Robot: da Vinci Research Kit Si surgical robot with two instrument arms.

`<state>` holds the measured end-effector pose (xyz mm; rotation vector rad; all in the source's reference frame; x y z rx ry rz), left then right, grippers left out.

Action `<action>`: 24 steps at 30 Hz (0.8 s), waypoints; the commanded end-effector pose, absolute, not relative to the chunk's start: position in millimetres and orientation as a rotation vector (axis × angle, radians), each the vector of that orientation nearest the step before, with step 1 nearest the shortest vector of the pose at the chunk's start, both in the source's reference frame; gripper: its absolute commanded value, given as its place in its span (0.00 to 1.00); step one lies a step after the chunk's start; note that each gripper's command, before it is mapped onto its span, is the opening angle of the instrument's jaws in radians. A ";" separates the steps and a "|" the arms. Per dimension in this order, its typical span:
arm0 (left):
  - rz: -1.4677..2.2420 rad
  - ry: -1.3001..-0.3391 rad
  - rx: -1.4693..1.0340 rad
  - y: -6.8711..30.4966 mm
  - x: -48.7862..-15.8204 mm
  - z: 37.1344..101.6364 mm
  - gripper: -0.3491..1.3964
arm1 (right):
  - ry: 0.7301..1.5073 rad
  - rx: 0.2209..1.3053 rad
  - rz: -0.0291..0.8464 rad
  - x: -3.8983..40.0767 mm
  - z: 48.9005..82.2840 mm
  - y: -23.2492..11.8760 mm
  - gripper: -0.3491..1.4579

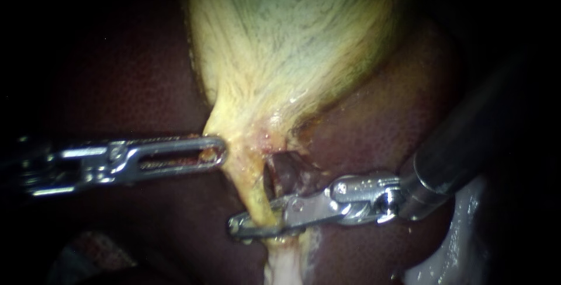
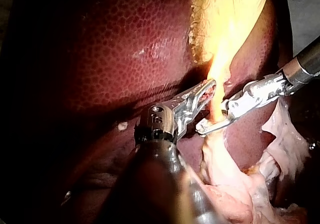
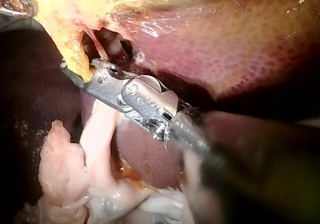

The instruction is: Going back second clip left tube

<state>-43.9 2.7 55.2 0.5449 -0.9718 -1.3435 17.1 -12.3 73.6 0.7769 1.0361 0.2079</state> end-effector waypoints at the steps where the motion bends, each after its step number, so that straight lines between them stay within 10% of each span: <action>1: -1.343 -0.972 0.545 2.7 -43.9 55.2 0.00 | 1.036 0.777 0.208 17.1 73.6 -12.3 0.00; 6: -1.343 -0.972 0.545 2.7 -43.8 55.2 0.00 | 1.034 0.780 0.213 17.1 73.5 -12.4 0.02; 11: -1.343 -0.972 0.545 2.7 -43.8 55.2 0.00 | 1.043 0.781 0.216 17.5 73.3 -12.4 0.45; 24: -1.343 -0.972 0.545 2.6 -43.8 55.1 0.00 | 1.181 0.672 0.059 18.4 73.4 -12.1 0.52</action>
